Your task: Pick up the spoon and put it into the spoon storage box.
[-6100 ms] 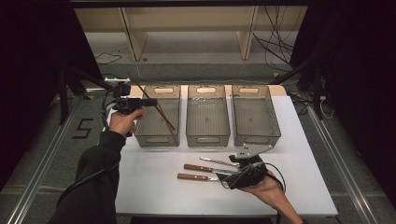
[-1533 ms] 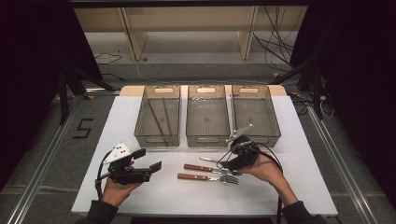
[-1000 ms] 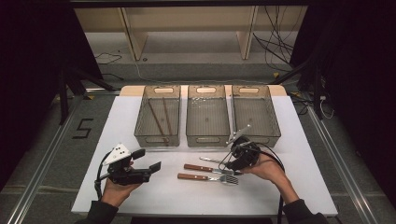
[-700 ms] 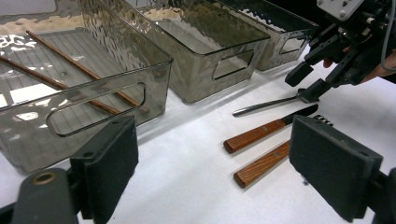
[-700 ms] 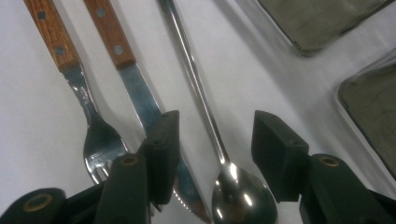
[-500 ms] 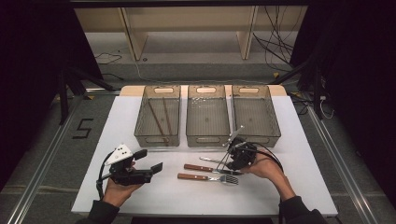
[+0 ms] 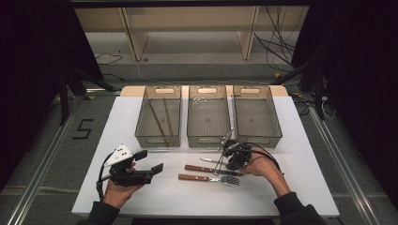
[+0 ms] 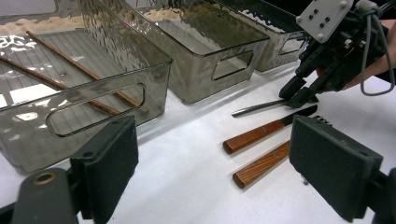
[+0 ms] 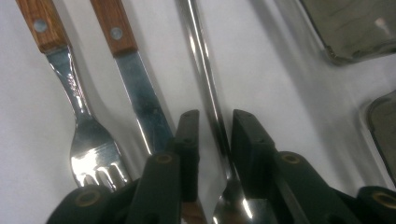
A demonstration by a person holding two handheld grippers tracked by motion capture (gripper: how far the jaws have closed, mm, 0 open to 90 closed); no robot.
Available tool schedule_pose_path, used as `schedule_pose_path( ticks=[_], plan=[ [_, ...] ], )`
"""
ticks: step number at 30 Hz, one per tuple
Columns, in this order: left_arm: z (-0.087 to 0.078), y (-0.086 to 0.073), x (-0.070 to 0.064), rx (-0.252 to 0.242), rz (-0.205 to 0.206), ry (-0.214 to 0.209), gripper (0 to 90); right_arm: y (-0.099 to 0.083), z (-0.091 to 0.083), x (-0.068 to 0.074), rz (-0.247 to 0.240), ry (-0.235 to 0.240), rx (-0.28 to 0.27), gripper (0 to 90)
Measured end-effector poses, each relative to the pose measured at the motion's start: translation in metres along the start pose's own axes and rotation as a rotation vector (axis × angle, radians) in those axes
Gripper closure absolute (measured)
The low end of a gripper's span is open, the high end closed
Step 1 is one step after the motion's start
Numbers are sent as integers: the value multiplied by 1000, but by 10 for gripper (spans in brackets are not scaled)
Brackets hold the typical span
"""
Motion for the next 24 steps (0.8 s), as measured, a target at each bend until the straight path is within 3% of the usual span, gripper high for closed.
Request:
schedule_pose_path(
  ticks=[8,14,24],
  plan=[
    [0,0,0,2,-2,2,156,3,1,2,-30,24,38,803],
    [0,0,0,2,0,1,156,6,2,3,-86,31,85,838],
    [0,0,0,1,-1,1,156,7,0,2,-124,35,85,865]
  ],
)
Point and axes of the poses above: each handheld gripper's, and its own axes: z roughly forward along the jaws, y roughly out of its top, x roughly to its left, the point moved 7 cm from there along z, roughly forward along the jaws, and after that the axes turned 8 degrees about -x, right-handed, at the moved point
